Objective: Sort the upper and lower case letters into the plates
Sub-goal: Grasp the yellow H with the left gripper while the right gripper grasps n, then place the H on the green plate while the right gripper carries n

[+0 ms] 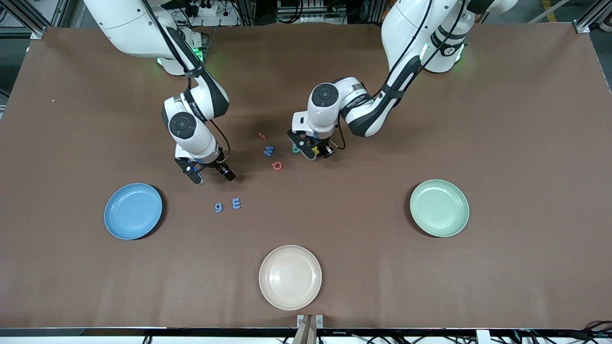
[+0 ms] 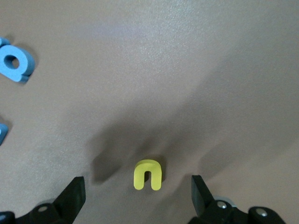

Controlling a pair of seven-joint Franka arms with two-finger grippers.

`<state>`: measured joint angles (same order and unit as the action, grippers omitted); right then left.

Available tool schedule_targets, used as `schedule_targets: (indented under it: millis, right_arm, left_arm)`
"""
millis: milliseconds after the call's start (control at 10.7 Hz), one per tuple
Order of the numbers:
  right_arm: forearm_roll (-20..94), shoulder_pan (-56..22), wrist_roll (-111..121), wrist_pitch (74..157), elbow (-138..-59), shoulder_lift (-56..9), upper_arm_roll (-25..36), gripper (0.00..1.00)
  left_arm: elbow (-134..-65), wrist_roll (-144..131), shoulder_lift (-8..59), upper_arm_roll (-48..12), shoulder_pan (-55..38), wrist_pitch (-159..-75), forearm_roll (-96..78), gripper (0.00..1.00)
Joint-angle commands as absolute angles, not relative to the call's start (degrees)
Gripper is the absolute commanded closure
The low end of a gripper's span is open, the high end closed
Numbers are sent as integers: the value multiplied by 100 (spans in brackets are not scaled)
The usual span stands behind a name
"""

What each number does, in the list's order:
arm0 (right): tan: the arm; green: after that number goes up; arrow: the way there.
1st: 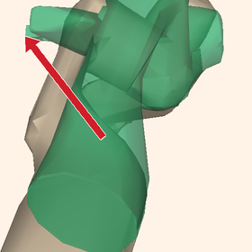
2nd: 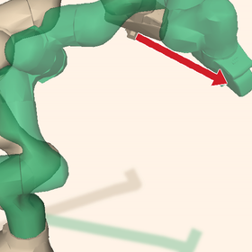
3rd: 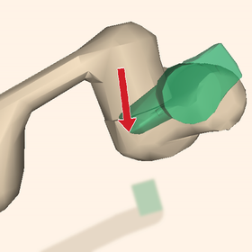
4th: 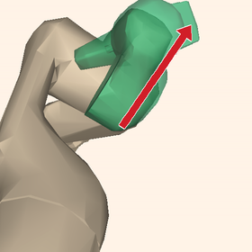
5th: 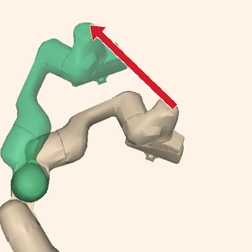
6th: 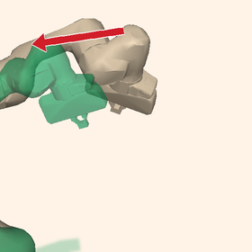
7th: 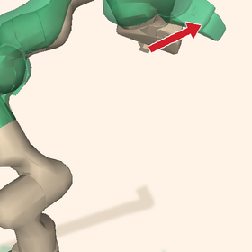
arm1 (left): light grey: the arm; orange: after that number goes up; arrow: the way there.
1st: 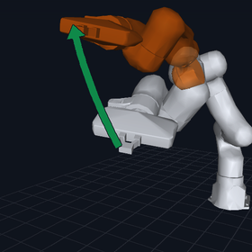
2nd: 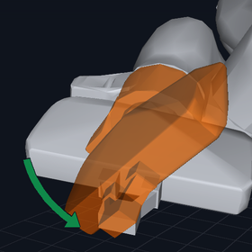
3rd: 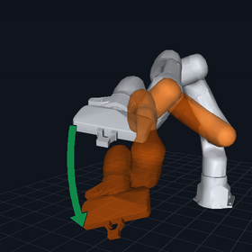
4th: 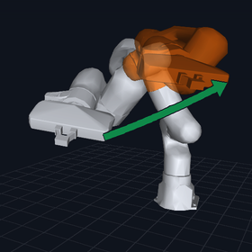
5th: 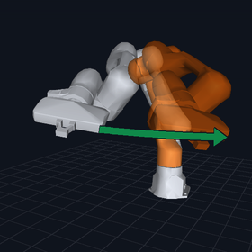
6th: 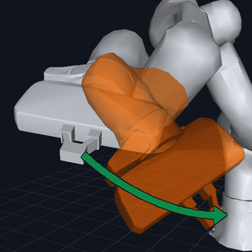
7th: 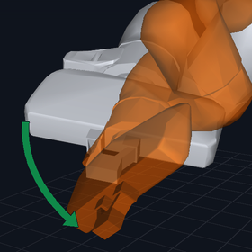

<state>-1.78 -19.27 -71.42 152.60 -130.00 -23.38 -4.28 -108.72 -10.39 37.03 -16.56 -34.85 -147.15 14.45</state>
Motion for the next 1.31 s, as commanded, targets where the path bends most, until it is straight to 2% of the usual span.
schedule_targets:
  millis: [0, 187, 560, 653, 746, 840, 933, 1213]
  right_arm:
    - [-229, -1907, -7154, 15337, -13034, -2373, -431, 0]
    - [-237, -1907, -7154, 15346, -13034, -2382, -431, 0]
    - [-237, -1898, -6979, 15433, -13121, -2382, -431, 0]
    - [-237, -1898, -6979, 15512, -13157, -2382, -422, 4]
    - [-237, -1890, -6987, 15521, -13157, -2382, -431, 49]
    - [-237, -1872, -6987, 15530, -13157, -2382, -422, 87]
    - [-237, -1837, -6987, 15530, -13157, -2382, -431, 100]
    - [-237, -1837, -6970, 15522, -13149, -2382, -431, 100]
  left_arm:
    - [-10775, -1257, 3850, -1609, -3437, -14783, 1661, 100]
    - [-10723, -1196, 3631, -1538, -3096, -14696, 1670, 100]
    - [-10688, -950, 2901, -1582, -1630, -14186, 1661, 100]
    - [-10679, -949, 2822, -1556, -1261, -14168, 1661, 100]
    - [-10679, -897, 2795, -1582, -770, -14168, 1661, 100]
    - [-10696, -888, 2786, -1608, -391, -14142, 1609, 100]
    - [-10688, -862, 2786, -1608, -187, -13915, 1608, 100]
    - [-10670, -862, 2943, -1512, 147, -13799, 1608, 100]
